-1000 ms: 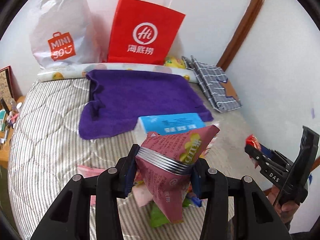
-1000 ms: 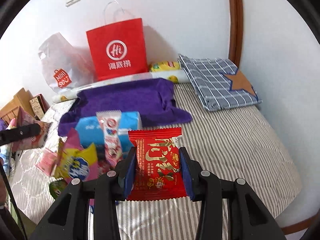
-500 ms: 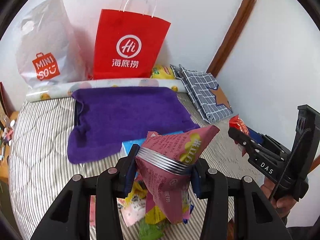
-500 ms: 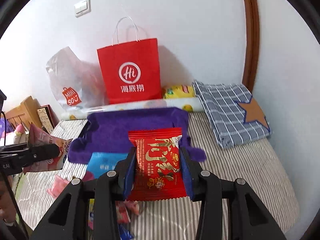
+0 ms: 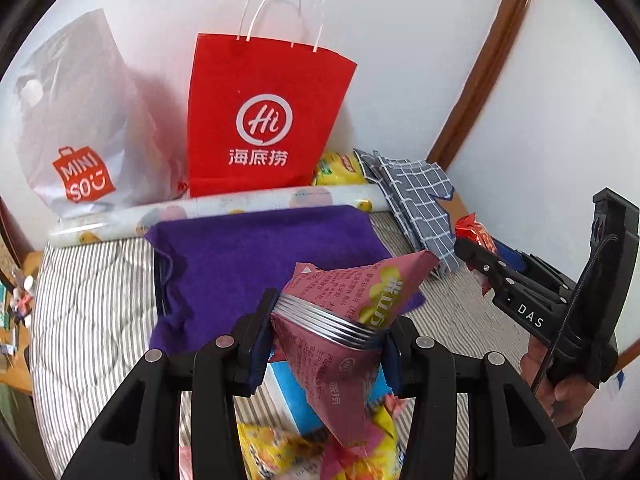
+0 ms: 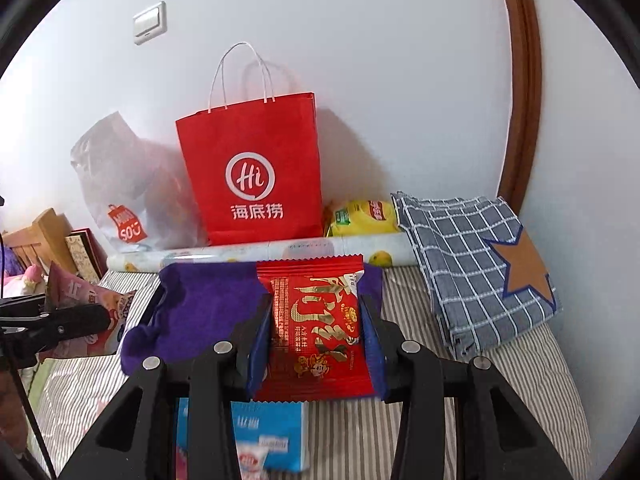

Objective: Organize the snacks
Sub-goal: 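Carry the red packet and pink bag with both tools over the purple towel, then open the right tool dropping the red packet while the left tool releases the pink bag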

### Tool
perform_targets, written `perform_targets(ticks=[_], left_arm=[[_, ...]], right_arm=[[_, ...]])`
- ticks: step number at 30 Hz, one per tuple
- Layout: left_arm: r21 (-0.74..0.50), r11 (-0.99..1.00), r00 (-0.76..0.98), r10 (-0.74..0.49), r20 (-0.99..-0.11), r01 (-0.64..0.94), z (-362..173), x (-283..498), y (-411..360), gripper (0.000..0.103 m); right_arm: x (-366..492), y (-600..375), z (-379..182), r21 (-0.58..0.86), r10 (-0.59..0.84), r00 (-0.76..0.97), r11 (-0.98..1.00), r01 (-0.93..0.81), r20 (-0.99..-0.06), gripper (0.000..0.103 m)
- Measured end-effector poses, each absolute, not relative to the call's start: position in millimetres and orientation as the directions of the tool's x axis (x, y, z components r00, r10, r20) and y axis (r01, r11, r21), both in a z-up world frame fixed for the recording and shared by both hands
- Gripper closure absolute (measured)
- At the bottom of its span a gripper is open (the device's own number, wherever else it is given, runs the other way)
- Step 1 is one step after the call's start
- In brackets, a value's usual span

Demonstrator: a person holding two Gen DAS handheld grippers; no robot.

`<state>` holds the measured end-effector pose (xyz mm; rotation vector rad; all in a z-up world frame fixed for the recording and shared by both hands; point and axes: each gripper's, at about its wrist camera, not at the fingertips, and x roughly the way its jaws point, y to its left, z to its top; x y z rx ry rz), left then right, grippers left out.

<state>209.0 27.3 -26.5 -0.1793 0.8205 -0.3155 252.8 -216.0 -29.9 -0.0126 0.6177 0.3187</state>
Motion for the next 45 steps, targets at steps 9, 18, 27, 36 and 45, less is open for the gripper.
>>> perform_targets(ticks=[9,18,27,36,45], left_arm=[[-0.267,0.946,0.637,-0.321,-0.701,0.183,-33,253,38,0.057],[-0.284,0.952,0.620,-0.294,-0.728,0.118,-52,304,61,0.057],[-0.273,0.959,0.612,-0.260,-0.747,0.075,-78,339,82,0.057],[-0.250,0.968,0.504,-0.228,-0.833,0.025,-126,361,89,0.057],[-0.206,0.978,0.444,-0.180,-0.877,-0.010,-149,366,87,0.056]], right_arm=[[306,-212,-40,0.119,0.321,0.738,0.942,-0.313,-0.593,0.064],[348,-205,-48,0.107,0.318,0.723,0.940,-0.323,-0.614,0.064],[385,-208,-79,0.094,0.310,0.692,0.938,-0.333,-0.652,0.064],[404,-202,-125,0.139,0.339,0.610,0.926,-0.351,-0.716,0.064],[408,-190,-147,0.123,0.332,0.569,0.919,-0.374,-0.752,0.062]])
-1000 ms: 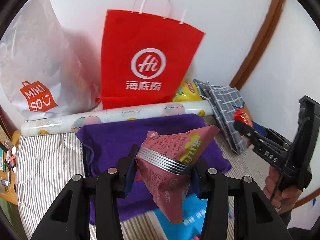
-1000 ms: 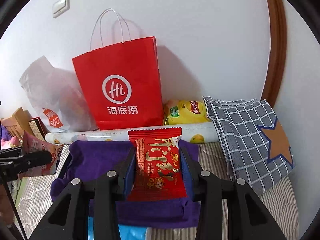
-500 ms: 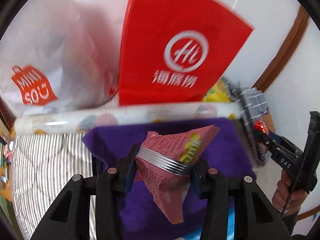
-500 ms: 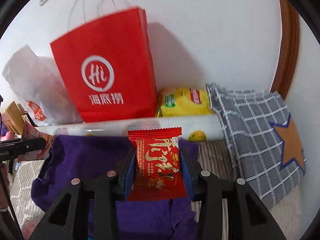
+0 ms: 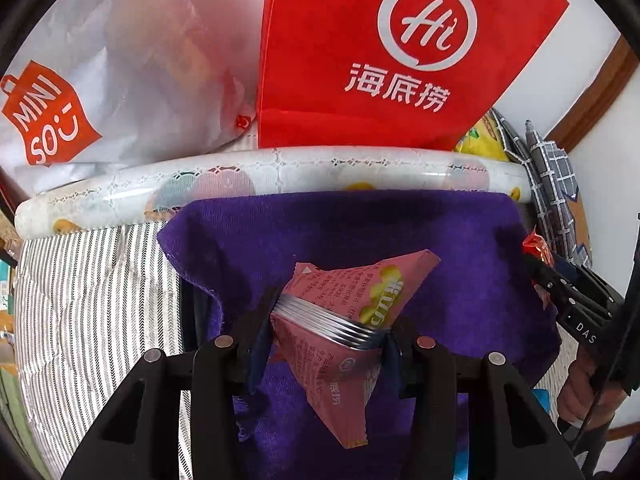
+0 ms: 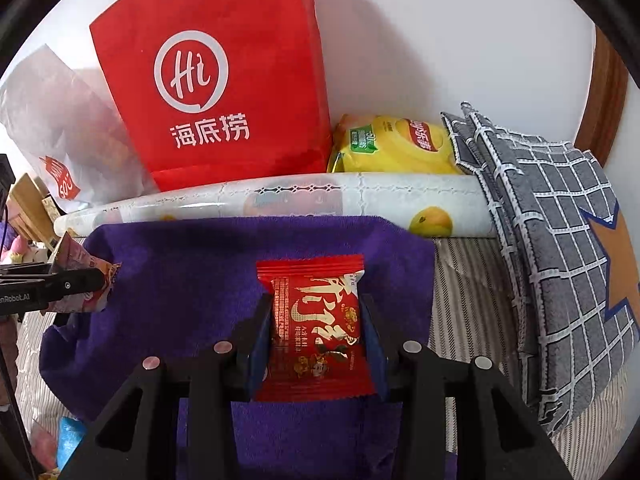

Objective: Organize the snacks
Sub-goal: 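Open the right tool dropping the red packet while the left tool releases the pink bag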

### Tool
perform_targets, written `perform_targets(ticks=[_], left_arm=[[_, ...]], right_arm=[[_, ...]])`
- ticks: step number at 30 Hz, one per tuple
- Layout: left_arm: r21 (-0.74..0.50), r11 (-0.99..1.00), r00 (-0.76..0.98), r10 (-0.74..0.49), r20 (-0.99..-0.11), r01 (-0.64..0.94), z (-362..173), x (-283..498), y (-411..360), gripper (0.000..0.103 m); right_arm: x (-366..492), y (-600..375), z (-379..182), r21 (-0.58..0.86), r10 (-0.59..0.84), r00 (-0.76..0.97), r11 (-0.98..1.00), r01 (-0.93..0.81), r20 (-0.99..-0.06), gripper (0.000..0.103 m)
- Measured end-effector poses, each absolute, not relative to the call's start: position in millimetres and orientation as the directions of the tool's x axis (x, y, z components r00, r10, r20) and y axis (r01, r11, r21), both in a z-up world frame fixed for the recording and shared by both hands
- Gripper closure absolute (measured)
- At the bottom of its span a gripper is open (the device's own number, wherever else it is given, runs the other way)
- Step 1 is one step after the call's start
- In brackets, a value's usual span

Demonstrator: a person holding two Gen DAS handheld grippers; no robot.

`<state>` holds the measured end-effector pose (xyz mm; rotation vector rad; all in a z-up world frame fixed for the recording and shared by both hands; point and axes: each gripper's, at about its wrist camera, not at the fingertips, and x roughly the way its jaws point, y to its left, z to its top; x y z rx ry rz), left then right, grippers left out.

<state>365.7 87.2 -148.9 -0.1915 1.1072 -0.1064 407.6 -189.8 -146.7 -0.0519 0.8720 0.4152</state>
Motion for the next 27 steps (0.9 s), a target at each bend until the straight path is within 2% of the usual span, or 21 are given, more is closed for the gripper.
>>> perform_targets(ticks=[7,11,13,16,18,21,27], left_arm=[[-0.206,0.978,0.409,-0.183,-0.894,-0.014,-155,367,84,0.056],[-0.208,0.978,0.402,-0.188,-0.896,-0.006,-155,367,81,0.056],[-0.208,0.978,0.406,-0.191,-0.894,0.002,-152,366,79,0.056],[-0.220,0.975,0.404,-0.211,-0.890,0.024,-148,366,76,0.046],[-0.223,0.974,0.410,-0.218,-0.886,0.037,-144,365,72,0.032],[-0.199,0.978,0.438,-0.206,-0.875,0.061,-134,362,64,0.023],[-0.162,0.983,0.482,-0.182,-0.857,0.083,-116,351,54,0.019]], right_arm=[[406,-185,-147,0.121,0.343,0.568,0.912,-0.392,-0.748,0.061],[401,-183,-143,0.116,0.355,0.579,0.906,-0.407,-0.734,0.043],[398,-184,-139,0.112,0.359,0.595,0.905,-0.411,-0.719,0.039],[394,-186,-134,0.111,0.361,0.609,0.906,-0.408,-0.706,0.035],[393,-187,-129,0.112,0.358,0.624,0.910,-0.398,-0.695,0.034],[390,-189,-122,0.110,0.346,0.640,0.919,-0.380,-0.686,0.030],[372,-190,-108,0.078,0.279,0.665,0.946,-0.316,-0.693,0.023]])
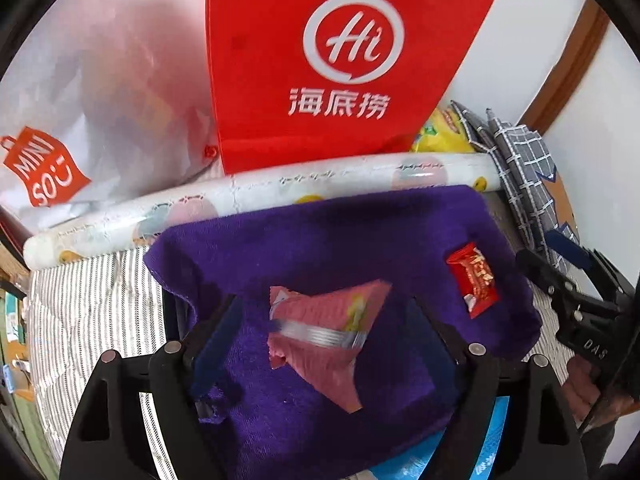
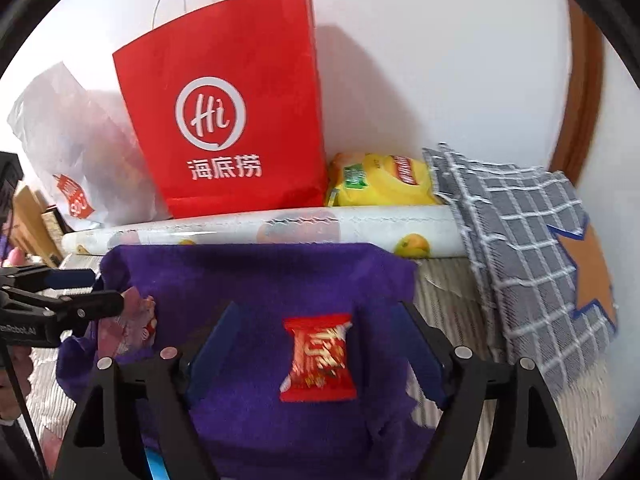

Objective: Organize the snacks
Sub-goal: 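Open the right tool dropping the red packet while the left tool releases the pink bag, then grasp the pink-and-white stick packet with the right tool while the left tool grasps the pink wrapped snack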

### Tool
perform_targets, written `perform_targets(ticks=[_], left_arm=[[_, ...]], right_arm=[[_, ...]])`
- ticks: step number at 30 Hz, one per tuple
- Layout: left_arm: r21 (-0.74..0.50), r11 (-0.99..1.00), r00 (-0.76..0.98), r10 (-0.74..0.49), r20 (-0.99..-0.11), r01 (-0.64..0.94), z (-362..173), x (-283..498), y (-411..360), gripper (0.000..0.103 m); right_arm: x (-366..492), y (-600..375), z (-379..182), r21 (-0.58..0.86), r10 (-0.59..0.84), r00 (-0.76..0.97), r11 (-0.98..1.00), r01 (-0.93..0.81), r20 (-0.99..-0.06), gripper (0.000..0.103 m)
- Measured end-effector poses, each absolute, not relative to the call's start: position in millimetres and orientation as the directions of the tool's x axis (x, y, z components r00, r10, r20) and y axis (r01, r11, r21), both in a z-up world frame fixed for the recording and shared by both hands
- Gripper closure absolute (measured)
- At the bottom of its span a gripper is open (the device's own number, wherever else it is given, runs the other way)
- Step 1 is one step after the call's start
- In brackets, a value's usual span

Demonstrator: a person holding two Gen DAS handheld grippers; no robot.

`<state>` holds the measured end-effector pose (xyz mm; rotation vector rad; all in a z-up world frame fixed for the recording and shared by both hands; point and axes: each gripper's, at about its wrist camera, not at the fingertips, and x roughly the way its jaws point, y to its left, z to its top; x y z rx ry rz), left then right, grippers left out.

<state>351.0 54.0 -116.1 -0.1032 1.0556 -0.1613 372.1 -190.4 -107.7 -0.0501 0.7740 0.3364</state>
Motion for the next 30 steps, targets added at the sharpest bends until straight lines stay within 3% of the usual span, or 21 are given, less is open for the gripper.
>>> perform_targets(ticks=[10,21,26,30], left_arm=[[-0.156,0.986,0.527,-0.166,-0.834,0.064,-87,334,49,0.019],[-0.245,0.953,0.614,-0.301,-0.730,0.176,-34,296,45,0.020],[-0.198,0.964,0.648,-0.267,-0.713,0.179,-13,274,42,0.020],[-0.192,0.965,0.652,-0.264,-0.711,0.181,-14,249,45,0.020]], right_arm=[[319,-197,-82,-0.048,0.058,0.737,0.991,-0.123,-0.674,0.019],[246,-223,-62,0.010,0.084,0.748,0.995,-0.103,-0.658,0.019],[211,-230,-71,0.170,0.221,0.695,0.975,-0.142,-0.684,0.019],[193,-227,-85,0.208,0.265,0.643,0.964,-0.165,-0.718,0.019]])
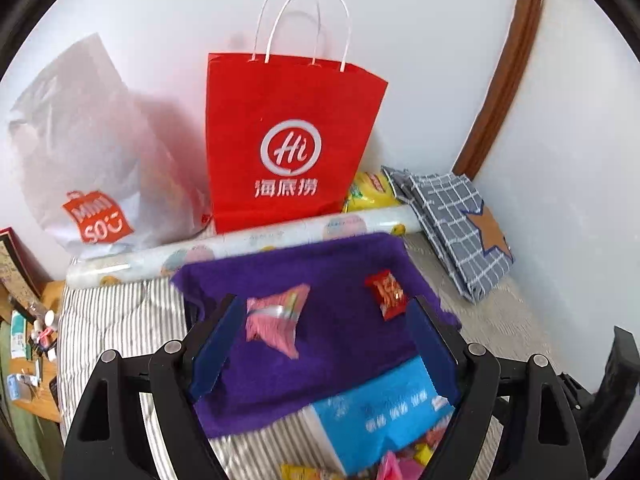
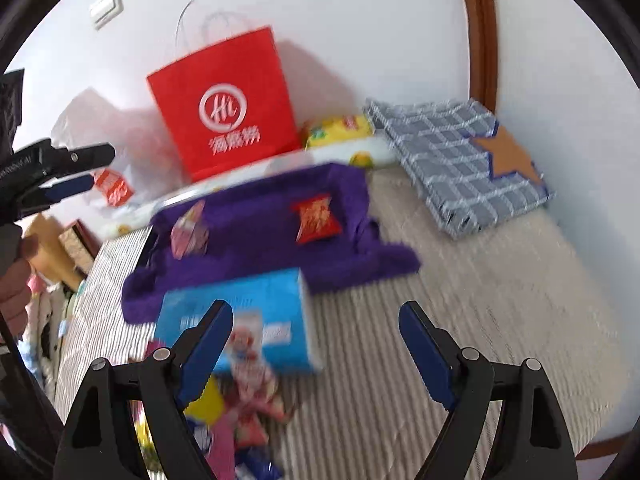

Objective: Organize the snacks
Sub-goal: 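Grasp the pink-and-white stick packet with the right tool while the left tool grasps the pink wrapped snack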

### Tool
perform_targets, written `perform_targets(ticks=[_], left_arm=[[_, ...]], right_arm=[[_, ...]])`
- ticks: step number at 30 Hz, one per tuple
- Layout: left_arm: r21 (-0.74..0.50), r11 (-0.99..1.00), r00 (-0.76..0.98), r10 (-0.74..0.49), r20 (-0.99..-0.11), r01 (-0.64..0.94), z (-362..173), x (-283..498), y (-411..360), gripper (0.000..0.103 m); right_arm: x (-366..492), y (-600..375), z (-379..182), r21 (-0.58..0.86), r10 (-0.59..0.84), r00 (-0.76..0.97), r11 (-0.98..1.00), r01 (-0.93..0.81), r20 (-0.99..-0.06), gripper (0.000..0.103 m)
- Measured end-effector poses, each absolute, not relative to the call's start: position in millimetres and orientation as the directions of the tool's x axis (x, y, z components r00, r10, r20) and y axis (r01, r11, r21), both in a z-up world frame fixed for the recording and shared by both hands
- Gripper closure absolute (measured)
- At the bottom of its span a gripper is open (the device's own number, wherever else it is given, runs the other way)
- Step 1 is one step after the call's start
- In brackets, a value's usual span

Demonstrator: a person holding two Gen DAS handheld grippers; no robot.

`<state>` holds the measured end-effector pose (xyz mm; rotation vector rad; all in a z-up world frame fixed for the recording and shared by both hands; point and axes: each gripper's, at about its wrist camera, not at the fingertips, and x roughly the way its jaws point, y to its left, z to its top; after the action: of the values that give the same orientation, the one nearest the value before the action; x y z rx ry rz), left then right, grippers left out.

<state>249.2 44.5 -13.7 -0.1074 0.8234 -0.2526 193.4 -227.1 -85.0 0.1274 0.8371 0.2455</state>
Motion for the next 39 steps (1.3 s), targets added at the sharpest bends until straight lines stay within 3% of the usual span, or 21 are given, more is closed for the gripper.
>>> perform_targets(ticks=[3,10,13,15,16,17,26,33,35,39], left_arm=[[-0.188,0.968,0.645,-0.253,-0.721,0.169,-24,232,51,0.020],[-0.157,0.981,0.621,-0.193,-0.760,0.113,-53,194,77,0.020],[-0.141,0.988,0.621,-0.154,-0.768,0.071,-63,177,91,0.020],[-0.145,0.988,0.609,-0.144,-0.780,0.048,-72,168,101,0.020],[-0.148,0.988,0.606,-0.141,-0.783,0.038,-75,164,104,0.020],[-0.155,0.988,0.604,-0.139,-0.785,0.026,-78,160,108,0.020],[-0.174,0.985,0.553,-0.133,-0.823,-0.022,-114,130,127,0.020],[-0.187,0.982,0.492,-0.147,-0.858,-0.034,-154,120,118,0.020],[-0.185,0.982,0.482,-0.142,-0.865,-0.041,-163,118,115,0.024],[-0.154,0.986,0.471,-0.111,-0.875,-0.055,-176,114,108,0.043]], right_arm=[[181,-220,-97,0.231,0.295,0.627,0.956,-0.183,-0.722,0.020],[171,-198,-126,0.246,0.353,0.569,0.934,-0.258,-0.743,0.055],[178,-194,-137,0.269,0.370,0.546,0.928,-0.258,-0.752,0.063],[182,-192,-145,0.268,0.369,0.539,0.928,-0.259,-0.757,0.072],[184,-190,-149,0.268,0.369,0.531,0.928,-0.261,-0.762,0.082],[185,-189,-151,0.261,0.366,0.522,0.928,-0.265,-0.770,0.084],[155,-238,-115,0.142,0.260,0.589,0.960,-0.240,-0.765,0.085],[151,-262,-136,0.129,0.234,0.535,0.965,-0.228,-0.812,0.083],[156,-261,-147,0.150,0.250,0.527,0.963,-0.225,-0.813,0.082],[166,-253,-160,0.138,0.247,0.544,0.962,-0.234,-0.802,0.081]])
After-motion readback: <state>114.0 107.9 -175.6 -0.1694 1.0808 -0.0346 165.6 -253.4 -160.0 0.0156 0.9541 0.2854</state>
